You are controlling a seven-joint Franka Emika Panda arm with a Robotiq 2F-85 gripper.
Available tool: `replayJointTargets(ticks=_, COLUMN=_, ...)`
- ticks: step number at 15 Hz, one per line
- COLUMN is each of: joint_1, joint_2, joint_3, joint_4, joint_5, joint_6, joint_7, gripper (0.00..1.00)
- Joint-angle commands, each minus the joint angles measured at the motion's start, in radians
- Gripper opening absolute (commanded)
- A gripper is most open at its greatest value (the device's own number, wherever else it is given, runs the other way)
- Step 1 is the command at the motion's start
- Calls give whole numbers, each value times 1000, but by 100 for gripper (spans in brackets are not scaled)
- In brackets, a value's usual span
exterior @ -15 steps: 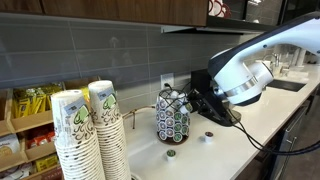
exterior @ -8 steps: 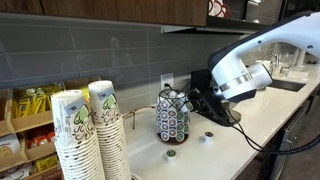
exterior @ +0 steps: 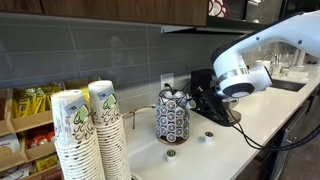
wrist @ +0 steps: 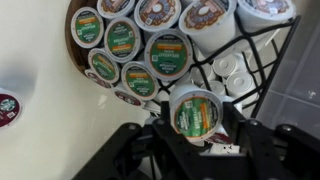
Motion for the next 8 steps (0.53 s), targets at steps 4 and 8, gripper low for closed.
replayJointTargets(ticks=4, joint_1=-42, joint_2=31, joint_3=-1, joint_4=19, joint_5=164, joint_6=-80, joint_7=-104, gripper=29)
replayJointTargets(ticks=8, joint_1=-59, joint_2=35, joint_3=-2, joint_4=13, joint_5=227, joint_6=-120, joint_7=-138, gripper=29)
